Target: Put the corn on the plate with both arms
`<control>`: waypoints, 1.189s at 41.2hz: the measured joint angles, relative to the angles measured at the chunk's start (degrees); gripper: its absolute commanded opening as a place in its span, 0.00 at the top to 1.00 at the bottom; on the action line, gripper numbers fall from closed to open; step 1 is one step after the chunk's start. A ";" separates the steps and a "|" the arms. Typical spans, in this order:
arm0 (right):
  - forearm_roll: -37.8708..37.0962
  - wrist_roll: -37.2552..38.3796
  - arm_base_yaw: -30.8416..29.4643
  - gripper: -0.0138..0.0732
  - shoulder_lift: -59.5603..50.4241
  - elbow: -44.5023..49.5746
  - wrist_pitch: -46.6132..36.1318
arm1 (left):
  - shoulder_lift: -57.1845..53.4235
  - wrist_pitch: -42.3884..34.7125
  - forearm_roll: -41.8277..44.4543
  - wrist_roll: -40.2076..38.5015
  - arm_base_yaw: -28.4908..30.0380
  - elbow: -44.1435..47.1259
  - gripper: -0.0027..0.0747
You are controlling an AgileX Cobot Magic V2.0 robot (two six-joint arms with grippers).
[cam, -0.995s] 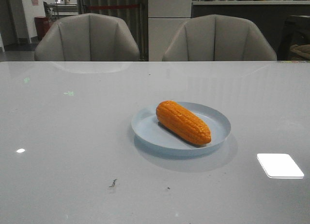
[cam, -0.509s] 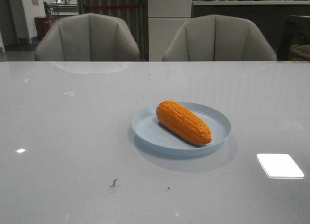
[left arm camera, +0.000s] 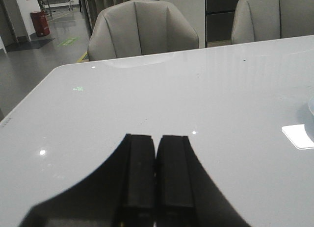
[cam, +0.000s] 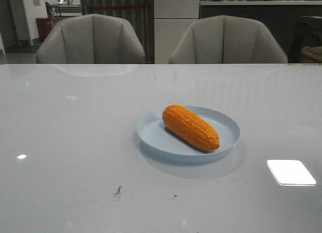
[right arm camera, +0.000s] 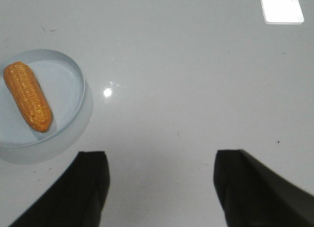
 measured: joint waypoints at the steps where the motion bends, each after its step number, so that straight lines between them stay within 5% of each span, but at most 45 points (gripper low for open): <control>1: 0.00 0.00 0.00 0.20 0.00 0.00 0.00 | 0.00 0.13 0.00 0.00 0.00 0.00 0.84; 30: -1.09 0.00 0.00 0.20 0.00 0.95 -0.84 | 0.00 0.47 0.00 0.00 0.00 0.00 0.84; 47: -2.55 0.00 6.83 0.79 -12.74 17.84 -24.59 | 0.00 0.50 0.00 0.00 0.00 0.00 0.84; 49: -2.28 0.00 6.83 0.77 -14.84 20.16 -27.07 | 0.00 0.50 0.00 0.00 0.00 0.00 0.84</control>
